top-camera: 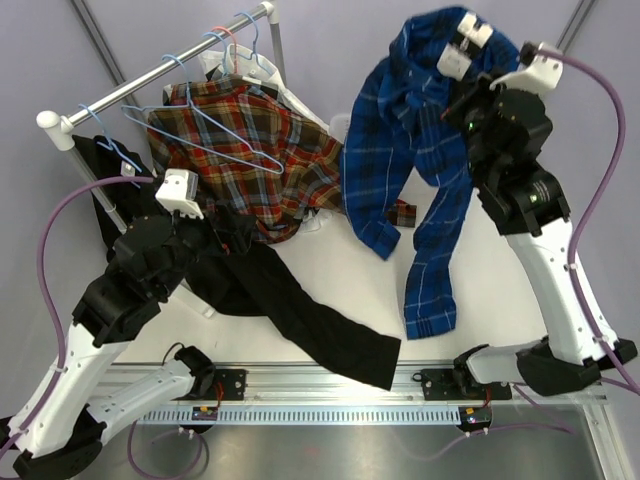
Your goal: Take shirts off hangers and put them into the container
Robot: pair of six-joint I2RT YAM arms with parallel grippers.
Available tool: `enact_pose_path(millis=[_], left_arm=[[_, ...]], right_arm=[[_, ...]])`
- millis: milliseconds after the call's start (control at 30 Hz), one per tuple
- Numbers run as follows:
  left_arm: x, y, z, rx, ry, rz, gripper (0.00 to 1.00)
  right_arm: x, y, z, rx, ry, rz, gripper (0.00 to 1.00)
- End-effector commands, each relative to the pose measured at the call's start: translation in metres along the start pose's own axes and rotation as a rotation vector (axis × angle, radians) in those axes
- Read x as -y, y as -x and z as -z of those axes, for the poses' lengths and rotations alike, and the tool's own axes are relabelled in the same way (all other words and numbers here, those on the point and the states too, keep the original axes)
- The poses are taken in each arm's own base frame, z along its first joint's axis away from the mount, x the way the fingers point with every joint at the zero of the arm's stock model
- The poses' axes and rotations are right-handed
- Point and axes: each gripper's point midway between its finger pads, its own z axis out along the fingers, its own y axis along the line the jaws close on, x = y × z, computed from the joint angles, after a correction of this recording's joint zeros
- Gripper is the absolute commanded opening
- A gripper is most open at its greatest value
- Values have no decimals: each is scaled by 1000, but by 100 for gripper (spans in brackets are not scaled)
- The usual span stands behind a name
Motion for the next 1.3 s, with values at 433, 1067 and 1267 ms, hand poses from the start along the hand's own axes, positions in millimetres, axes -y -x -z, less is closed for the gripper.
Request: enact_pose_path(millis=[433,1067,1267], left_arm=[[4,-1,0,11,-28,14,99],[-1,-10,-12,-21,12,-7,99],[2,-7,-13,-20,3,-4,99]], right_arm=[[-77,115,-143,541,192,47,0],[107,-285,-236,-354,-153,88,0],[115,-315,-231,-535,-149,117,27]])
